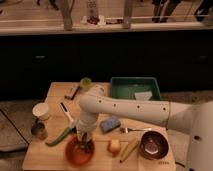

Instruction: Place grapes in red bowl

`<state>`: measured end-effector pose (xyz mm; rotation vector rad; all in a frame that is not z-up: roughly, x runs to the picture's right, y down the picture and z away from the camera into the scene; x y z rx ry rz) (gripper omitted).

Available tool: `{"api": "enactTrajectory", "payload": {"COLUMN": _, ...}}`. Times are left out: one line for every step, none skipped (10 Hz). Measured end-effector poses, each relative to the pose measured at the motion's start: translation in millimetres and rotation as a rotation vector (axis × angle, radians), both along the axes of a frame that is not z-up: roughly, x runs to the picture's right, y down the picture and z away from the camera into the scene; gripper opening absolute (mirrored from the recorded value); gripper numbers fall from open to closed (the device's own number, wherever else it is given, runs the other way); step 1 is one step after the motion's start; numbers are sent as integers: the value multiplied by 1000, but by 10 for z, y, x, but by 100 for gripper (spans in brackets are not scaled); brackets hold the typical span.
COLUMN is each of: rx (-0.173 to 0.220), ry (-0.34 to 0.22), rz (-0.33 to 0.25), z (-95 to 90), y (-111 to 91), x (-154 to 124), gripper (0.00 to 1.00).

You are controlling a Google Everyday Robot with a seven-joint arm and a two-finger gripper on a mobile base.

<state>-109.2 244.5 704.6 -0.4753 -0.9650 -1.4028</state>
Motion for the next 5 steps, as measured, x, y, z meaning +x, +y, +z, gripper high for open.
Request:
{"api": "enactTrajectory", "payload": {"rx": 0, "ry": -2, "rz": 0, "z": -6, "y": 4, "x": 11, "gripper": 80}}
{"api": "enactTrajectory", "payload": {"rx": 1, "ry": -7, "rz": -1, "z": -11, "y": 8, "x": 15, "gripper": 80}}
{"api": "enactTrajectory", "payload": {"rx": 1, "ry": -13, "rz": -2, "z": -17, "y": 8, "x": 9, "gripper": 80}}
{"api": "enactTrajectory", "payload": {"rx": 2, "ry": -14, "rz": -1, "z": -20, "y": 5, "x": 12, "gripper": 80}}
{"api": "enactTrajectory", "payload": {"rx": 2, "ry": -16, "rz": -2, "z": -20, "y": 5, "x": 12, "gripper": 80}}
